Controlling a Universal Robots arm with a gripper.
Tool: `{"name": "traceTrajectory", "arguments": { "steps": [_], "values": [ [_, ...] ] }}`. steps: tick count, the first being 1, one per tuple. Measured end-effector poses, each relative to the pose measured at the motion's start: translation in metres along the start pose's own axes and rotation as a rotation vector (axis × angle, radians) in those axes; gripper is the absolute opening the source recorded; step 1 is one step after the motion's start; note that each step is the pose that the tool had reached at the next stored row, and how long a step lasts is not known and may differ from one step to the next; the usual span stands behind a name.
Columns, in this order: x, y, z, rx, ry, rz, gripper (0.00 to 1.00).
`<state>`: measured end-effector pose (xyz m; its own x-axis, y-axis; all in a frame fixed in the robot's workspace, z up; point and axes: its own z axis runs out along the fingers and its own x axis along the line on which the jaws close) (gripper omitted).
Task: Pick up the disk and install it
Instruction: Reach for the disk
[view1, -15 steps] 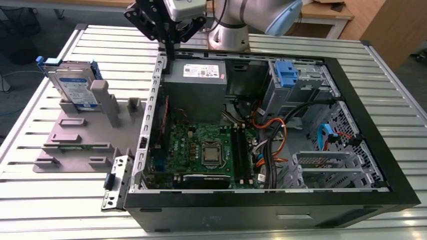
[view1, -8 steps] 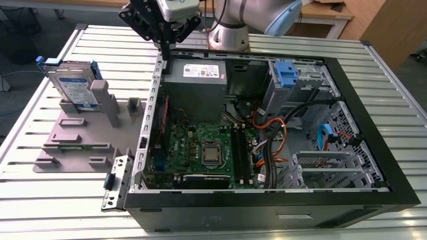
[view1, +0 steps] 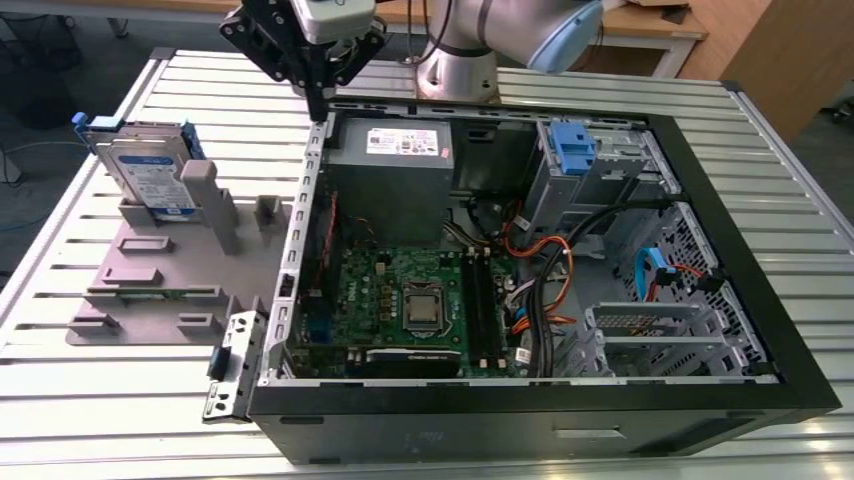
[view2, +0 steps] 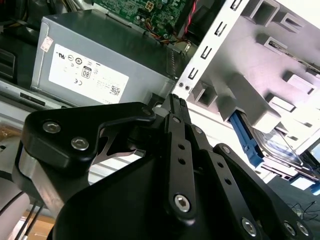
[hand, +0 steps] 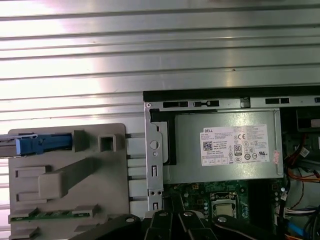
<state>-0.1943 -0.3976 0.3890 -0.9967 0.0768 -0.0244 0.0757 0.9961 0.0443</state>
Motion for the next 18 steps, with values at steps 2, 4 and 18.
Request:
{"name": "traceTrajectory", "arguments": {
  "steps": [2,4,18],
  "values": [
    [0.0030,-0.0001,0.0003,0.0000,0.0000,0.000,0.11],
    [0.0062,-0.0001,0.0005,0.0000,0.0000,0.000,0.11],
    [0.0267,0.0002,0.0028,0.0001,0.0000,0.001,0.11]
  ]
}}
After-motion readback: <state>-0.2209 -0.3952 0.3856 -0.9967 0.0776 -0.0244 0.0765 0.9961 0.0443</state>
